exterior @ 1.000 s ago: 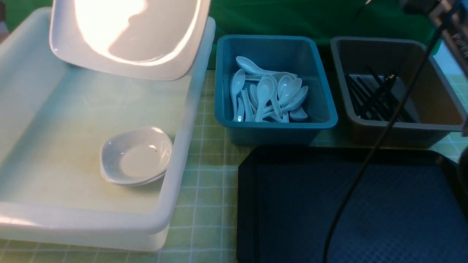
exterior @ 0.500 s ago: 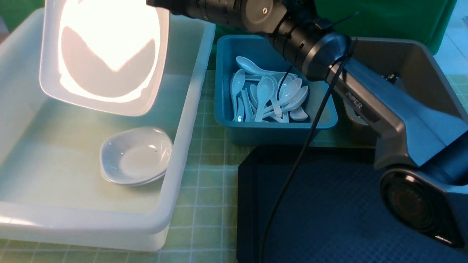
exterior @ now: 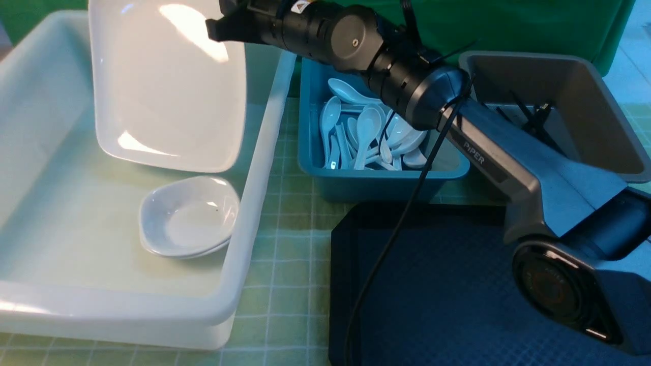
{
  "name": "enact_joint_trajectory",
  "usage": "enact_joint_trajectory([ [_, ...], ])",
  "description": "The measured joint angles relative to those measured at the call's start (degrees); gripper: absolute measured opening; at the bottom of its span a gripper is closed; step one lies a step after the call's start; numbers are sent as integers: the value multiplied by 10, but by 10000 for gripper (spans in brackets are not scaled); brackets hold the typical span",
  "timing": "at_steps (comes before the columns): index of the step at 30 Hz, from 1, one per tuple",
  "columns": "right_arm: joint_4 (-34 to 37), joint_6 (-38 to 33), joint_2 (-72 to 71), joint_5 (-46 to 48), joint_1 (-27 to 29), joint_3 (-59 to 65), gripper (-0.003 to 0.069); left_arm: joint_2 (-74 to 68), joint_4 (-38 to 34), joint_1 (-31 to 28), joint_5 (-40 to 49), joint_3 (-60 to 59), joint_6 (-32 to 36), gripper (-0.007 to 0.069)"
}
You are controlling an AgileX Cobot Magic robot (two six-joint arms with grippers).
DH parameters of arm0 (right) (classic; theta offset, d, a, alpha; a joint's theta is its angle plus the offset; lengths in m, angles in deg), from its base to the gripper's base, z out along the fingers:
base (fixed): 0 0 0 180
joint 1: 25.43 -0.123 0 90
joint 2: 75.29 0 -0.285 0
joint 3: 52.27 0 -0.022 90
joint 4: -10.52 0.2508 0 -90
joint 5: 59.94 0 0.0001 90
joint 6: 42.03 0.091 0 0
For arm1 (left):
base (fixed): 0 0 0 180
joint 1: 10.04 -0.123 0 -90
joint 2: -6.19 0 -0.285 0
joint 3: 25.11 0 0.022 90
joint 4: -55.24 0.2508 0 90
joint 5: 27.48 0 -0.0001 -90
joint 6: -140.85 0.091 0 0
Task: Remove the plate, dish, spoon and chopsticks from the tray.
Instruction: Use the right arm to put the plate into the large storage box on the left
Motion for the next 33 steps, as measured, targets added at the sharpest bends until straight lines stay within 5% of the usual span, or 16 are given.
enact_joint_trajectory([
  [26,-50,-12,16,17,0,1,35,1,-2,0,2,0,0,-12],
  [31,-61,-12,16,18,0,1,179,1,-2,0,2,0,0,-12],
  [33,-63,-12,16,20,0,1,328,1,-2,0,2,0,1,-12],
])
